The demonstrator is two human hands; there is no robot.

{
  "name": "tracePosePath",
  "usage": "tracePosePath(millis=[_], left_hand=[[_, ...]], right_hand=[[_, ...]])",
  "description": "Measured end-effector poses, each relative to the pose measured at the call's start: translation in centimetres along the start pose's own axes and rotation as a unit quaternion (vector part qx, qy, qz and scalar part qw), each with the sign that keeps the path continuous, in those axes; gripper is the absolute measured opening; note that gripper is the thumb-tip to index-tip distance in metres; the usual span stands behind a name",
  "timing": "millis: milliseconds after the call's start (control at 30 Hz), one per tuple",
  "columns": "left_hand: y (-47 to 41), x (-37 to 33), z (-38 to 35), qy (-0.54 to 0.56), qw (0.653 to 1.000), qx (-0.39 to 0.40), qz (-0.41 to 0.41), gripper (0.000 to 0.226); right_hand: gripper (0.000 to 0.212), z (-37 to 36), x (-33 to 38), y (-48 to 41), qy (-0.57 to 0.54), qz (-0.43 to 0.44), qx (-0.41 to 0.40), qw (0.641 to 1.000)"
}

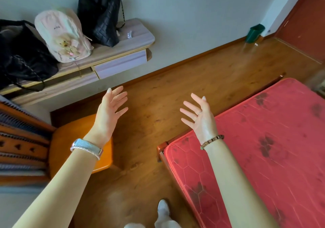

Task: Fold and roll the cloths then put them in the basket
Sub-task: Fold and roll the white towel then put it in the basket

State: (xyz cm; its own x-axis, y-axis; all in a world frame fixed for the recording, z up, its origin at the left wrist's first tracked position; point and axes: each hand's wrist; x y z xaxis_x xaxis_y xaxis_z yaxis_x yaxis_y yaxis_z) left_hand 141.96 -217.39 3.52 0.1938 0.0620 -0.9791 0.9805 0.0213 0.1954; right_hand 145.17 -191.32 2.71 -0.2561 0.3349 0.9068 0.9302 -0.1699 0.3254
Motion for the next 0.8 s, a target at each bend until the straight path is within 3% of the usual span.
tracePosePath(millis=[267,567,800], left_hand=[[-7.6,-0.2,1.5,0.024,1.000,-0.009,0.003,0.059],[-18.3,-0.7,5.4,0.084,0.996,0.039,0.018,0.064],[-27.5,-2.5,9.3,0.024,0.994,0.099,0.033,0.063]], right_hand=[[0.047,-2.9,1.1,-7.5,0.021,-0.013,0.005,1.000],[0.047,-8.5,0.7,-15.8,0.012,-0.012,-0.024,1.000],[0.045,-13.2,1.2,-22.7,-0.008,-0.012,-0.061,0.998]])
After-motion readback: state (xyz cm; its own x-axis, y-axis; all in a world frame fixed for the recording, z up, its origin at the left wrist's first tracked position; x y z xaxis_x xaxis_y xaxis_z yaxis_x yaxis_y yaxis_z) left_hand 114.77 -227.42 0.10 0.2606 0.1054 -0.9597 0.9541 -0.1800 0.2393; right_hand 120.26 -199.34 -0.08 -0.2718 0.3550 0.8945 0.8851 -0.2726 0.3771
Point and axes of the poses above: each hand's wrist, its own y-axis away from the middle knuckle, its own z-axis out of the back of the hand, x = y × z, and after that the axes turned 2 degrees about z, right-handed
